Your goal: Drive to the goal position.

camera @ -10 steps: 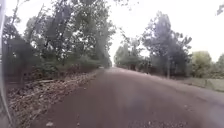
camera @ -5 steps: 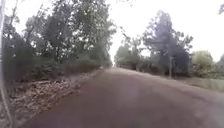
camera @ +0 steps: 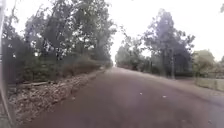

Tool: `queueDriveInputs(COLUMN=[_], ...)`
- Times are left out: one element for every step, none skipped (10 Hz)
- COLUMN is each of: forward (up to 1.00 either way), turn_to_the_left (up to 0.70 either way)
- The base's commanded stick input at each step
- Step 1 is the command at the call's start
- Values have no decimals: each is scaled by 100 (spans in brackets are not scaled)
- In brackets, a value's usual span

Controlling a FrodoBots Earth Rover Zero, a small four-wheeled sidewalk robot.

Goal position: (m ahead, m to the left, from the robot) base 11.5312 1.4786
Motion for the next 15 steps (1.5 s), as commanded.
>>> queueDriveInputs(forward=[70,70,70,70,70,70,70,70,70,70,70,70,70,70,70], turn_to_the_left=[0,0,0,0,0,0,0,0,0,0,0,-1,-2,-2,-2])
